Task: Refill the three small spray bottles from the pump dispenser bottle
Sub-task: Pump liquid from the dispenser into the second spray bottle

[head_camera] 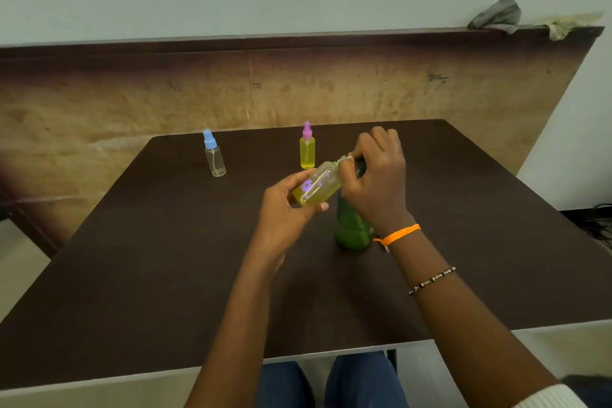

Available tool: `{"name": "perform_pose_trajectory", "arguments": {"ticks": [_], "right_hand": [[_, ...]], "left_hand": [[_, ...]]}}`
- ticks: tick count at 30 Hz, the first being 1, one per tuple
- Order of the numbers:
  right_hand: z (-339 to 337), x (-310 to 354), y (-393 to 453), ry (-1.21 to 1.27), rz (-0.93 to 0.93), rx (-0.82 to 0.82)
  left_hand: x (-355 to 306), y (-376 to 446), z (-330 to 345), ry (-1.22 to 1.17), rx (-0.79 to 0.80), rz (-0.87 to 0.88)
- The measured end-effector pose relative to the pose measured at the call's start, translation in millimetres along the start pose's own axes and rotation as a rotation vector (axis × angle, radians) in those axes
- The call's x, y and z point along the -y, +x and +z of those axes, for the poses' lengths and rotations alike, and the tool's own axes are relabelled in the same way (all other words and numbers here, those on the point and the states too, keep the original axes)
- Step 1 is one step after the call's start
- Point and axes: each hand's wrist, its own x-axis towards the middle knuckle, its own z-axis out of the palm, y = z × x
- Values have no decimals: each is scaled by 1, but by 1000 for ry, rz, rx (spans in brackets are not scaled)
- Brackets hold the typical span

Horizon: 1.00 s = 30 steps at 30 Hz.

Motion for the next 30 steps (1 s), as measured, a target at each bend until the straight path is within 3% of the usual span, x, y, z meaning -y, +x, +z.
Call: {"name": "perform_pose_trajectory", "arguments": {"ticks": [16, 30], "right_hand": [[-8, 3, -14, -96, -45, -3], [1, -3, -20, -24, -12, -66]], "left_hand": [[-2, 0, -1, 23, -1, 3], [1, 4, -1, 64, 8, 30]]}}
